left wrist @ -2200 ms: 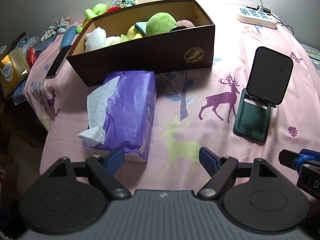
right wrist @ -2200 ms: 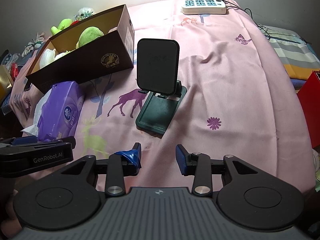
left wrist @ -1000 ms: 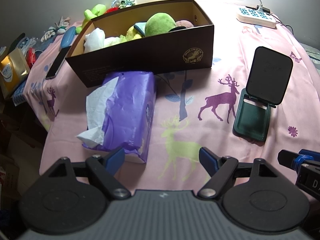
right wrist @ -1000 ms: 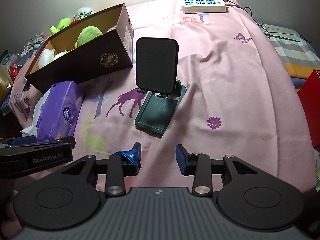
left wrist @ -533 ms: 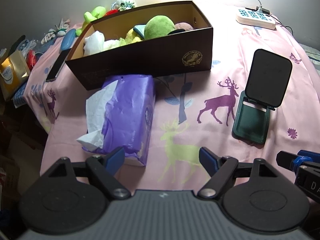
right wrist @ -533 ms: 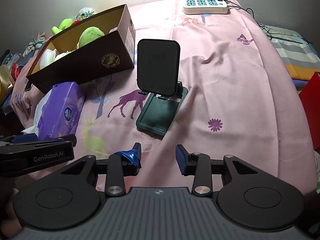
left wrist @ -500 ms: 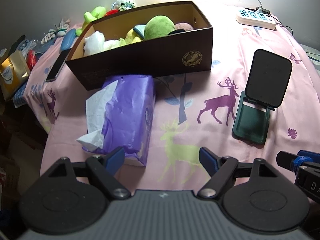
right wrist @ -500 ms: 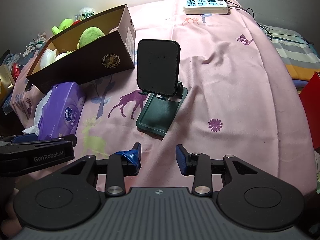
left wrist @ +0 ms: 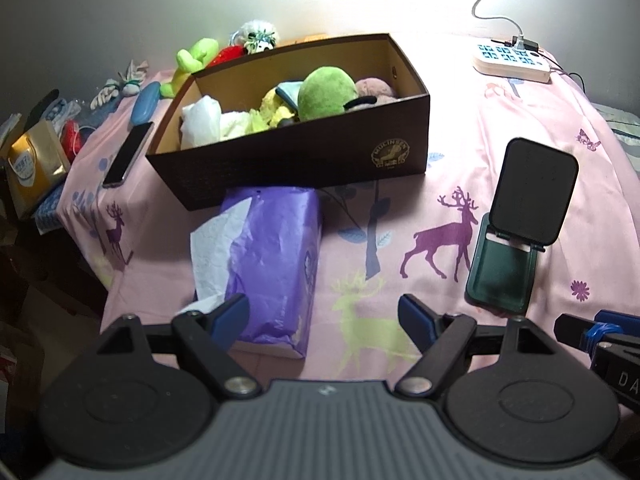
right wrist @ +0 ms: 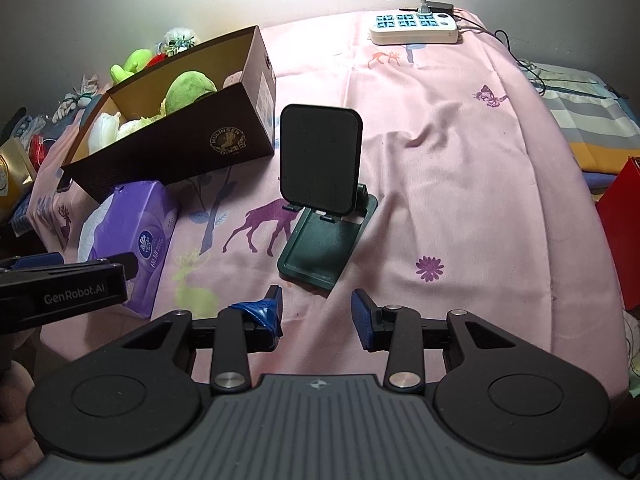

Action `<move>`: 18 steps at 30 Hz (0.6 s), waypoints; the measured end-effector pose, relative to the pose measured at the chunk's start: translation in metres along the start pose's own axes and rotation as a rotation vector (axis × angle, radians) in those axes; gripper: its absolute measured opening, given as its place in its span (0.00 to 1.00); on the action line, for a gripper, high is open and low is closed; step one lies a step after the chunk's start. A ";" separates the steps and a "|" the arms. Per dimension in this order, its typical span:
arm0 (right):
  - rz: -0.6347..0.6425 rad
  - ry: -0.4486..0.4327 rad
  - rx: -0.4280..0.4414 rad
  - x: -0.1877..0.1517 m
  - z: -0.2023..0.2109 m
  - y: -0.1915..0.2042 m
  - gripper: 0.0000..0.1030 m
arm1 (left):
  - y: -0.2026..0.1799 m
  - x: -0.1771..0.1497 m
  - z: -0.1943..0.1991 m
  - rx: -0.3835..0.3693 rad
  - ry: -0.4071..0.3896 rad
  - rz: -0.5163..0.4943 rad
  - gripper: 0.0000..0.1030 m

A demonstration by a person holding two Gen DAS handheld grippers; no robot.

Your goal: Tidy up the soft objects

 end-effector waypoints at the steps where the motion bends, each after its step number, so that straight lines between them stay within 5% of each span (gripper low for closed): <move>1: 0.002 -0.011 0.001 0.003 0.002 0.001 0.20 | 0.002 0.005 0.002 0.004 -0.011 0.000 0.78; 18: 0.010 -0.110 0.026 0.041 0.017 0.020 0.20 | 0.031 0.053 0.010 0.021 -0.108 0.040 0.78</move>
Point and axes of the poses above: each gripper's, at about its wrist camera, not at the fingertips, and z roughly against the way its jaws point, y to its left, x to its top, the point moved 4 cm from there along -z, roughly the way its jaws point, and after that the axes turned 6 degrees about -y, right-handed, at the moved point
